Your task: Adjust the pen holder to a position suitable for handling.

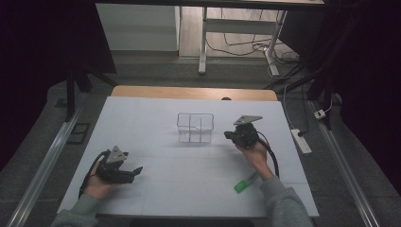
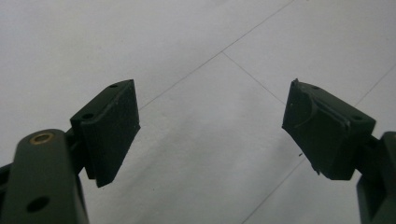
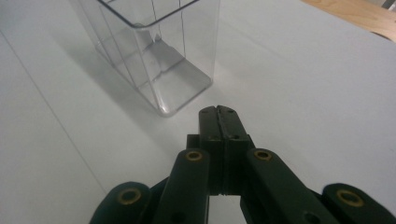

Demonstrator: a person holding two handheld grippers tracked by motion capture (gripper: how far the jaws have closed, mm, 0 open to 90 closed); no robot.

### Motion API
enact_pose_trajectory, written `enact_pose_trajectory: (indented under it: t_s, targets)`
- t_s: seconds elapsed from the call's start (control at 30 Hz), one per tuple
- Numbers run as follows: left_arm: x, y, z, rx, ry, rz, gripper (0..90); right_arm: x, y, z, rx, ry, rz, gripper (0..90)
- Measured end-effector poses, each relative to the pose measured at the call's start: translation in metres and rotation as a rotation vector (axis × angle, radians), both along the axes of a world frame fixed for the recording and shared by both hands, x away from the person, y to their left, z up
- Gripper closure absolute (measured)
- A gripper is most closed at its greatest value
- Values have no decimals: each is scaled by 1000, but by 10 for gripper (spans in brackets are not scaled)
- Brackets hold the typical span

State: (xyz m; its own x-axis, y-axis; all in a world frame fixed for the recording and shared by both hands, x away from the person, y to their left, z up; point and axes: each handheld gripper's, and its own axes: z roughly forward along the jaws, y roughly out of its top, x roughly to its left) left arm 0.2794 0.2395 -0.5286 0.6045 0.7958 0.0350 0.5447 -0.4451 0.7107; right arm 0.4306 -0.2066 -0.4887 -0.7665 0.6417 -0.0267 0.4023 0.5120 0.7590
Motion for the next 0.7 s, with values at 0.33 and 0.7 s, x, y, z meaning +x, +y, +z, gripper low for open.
enact_pose_trajectory:
  t_s: [0.33,0.7]
  targets:
    - [1,0,-1,0,3,-7,184,-15,-31,6,9,-10,24,611]
    - [0,-3,-2,19,2,-19,183,-31,-53,12,26,-1,93,431]
